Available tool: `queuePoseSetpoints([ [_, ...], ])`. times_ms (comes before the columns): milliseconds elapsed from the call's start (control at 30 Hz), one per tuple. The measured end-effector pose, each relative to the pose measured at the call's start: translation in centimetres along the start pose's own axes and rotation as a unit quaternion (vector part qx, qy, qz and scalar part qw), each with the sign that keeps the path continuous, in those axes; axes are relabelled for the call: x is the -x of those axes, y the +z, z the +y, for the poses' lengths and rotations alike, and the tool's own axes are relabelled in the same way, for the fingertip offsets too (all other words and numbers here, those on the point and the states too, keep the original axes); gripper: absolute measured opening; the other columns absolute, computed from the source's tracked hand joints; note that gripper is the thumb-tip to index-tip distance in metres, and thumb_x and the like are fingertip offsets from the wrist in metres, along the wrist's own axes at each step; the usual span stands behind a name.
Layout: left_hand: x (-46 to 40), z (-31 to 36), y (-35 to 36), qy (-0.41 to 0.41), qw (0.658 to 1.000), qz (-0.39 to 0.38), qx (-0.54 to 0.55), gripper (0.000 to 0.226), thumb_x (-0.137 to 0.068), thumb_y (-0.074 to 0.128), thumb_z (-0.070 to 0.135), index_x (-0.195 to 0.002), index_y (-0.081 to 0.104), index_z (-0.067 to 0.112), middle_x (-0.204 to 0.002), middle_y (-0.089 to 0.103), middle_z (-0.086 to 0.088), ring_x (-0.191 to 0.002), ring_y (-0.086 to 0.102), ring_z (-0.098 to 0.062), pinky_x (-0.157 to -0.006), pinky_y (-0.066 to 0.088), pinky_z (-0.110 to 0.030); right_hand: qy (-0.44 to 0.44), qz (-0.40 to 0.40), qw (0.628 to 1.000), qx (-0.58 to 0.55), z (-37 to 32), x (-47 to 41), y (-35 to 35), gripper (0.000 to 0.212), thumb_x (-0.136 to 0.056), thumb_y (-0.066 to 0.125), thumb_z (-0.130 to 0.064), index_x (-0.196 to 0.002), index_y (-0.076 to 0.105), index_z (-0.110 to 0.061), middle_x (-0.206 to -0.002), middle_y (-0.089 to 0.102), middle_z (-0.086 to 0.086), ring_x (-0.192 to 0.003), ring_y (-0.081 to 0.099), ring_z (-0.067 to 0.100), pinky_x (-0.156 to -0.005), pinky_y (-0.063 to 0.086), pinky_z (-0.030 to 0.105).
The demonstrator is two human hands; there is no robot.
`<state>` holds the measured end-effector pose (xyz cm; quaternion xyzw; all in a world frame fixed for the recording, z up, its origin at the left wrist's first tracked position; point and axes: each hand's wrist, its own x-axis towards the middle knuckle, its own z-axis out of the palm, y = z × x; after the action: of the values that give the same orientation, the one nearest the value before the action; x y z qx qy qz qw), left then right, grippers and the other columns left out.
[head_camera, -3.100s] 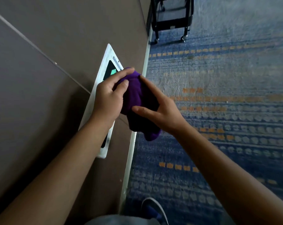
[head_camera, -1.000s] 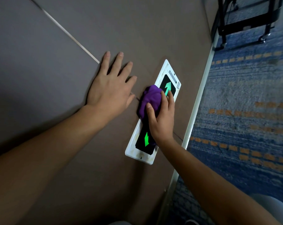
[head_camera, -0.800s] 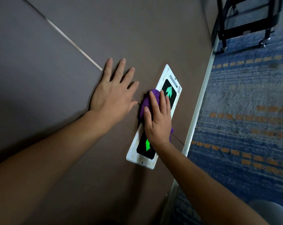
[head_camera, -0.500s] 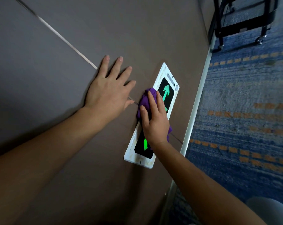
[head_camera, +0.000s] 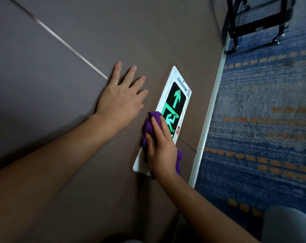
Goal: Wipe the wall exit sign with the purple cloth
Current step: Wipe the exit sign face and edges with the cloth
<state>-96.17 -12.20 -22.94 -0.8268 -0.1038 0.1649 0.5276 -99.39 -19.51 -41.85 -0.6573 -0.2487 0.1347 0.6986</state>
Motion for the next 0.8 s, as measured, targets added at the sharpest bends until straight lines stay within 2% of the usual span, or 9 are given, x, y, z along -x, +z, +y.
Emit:
queuePoseSetpoints([
  [100,0.0,0.0,0.1,0.003,1.0,0.002,-0.007,0.056,-0.106,0.032,0.049,-0.156,0.036,0.025,-0.171,0.021,-0.008,-0.159,0.007,-0.039,-0.124,0.004,-0.067,0.006,-0.001,1.0,0.005,0.4,-1.7,-0.2,0.053,-0.105,0.056,-0.031,-0.155,0.042,-0.036,-0.167,0.035,-0.008,-0.151,0.037,0.013,-0.103,0.042,0.024],
  [233,-0.1,0.3,0.3,0.011,1.0,-0.002,-0.005,0.053,-0.108,0.029,0.046,-0.157,0.036,0.026,-0.171,0.02,-0.009,-0.159,0.006,-0.04,-0.125,0.004,-0.067,0.017,0.013,1.0,0.014,0.7,-5.4,-0.5,0.051,-0.106,0.053,-0.033,-0.155,0.041,-0.038,-0.165,0.037,-0.008,-0.147,0.044,0.015,-0.092,0.046,0.028],
  [333,-0.2,0.5,0.6,0.014,1.0,-0.004,-0.014,0.053,-0.108,0.027,0.046,-0.157,0.034,0.028,-0.172,0.018,-0.009,-0.159,0.005,-0.04,-0.125,0.003,-0.067,0.025,0.023,0.999,0.017,0.9,-8.7,-0.9,0.051,-0.106,0.052,-0.035,-0.155,0.041,-0.039,-0.165,0.038,-0.009,-0.144,0.047,0.016,-0.088,0.042,0.024],
  [533,-0.4,0.3,0.4,0.023,0.999,-0.019,-0.022,0.054,-0.108,0.026,0.047,-0.158,0.032,0.028,-0.172,0.016,-0.009,-0.16,0.003,-0.039,-0.125,0.003,-0.067,0.051,0.036,0.998,-0.015,1.3,-8.3,-1.0,0.051,-0.105,0.053,-0.036,-0.154,0.042,-0.04,-0.164,0.039,-0.011,-0.143,0.049,0.015,-0.096,0.048,0.029],
  [600,-0.6,0.0,0.3,0.029,0.999,-0.02,-0.014,0.055,-0.108,0.027,0.049,-0.158,0.033,0.028,-0.172,0.017,-0.009,-0.16,0.004,-0.039,-0.125,0.003,-0.066,0.053,0.027,0.998,-0.021,1.9,-5.8,-0.7,0.052,-0.105,0.054,-0.036,-0.155,0.041,-0.04,-0.164,0.037,-0.013,-0.143,0.049,0.014,-0.097,0.044,0.025],
  [667,-0.8,-0.3,0.2,0.018,1.0,-0.023,-0.012,0.062,-0.105,0.028,0.057,-0.159,0.031,0.027,-0.172,0.015,-0.009,-0.16,0.002,-0.039,-0.126,0.003,-0.064,0.055,0.015,0.998,-0.023,2.4,-3.1,-0.5,0.054,-0.104,0.057,-0.036,-0.155,0.04,-0.041,-0.164,0.036,-0.015,-0.144,0.047,0.013,-0.101,0.039,0.022],
  [800,-1.0,0.3,0.2,-0.025,0.998,-0.023,-0.049,0.09,-0.094,0.018,0.078,-0.164,0.015,0.023,-0.173,0.006,-0.012,-0.159,-0.005,-0.042,-0.125,0.001,-0.065,0.053,0.007,0.998,-0.03,2.7,-1.0,-0.4,0.056,-0.103,0.059,-0.034,-0.156,0.04,-0.039,-0.164,0.036,-0.016,-0.147,0.043,0.011,-0.109,0.043,0.028],
])
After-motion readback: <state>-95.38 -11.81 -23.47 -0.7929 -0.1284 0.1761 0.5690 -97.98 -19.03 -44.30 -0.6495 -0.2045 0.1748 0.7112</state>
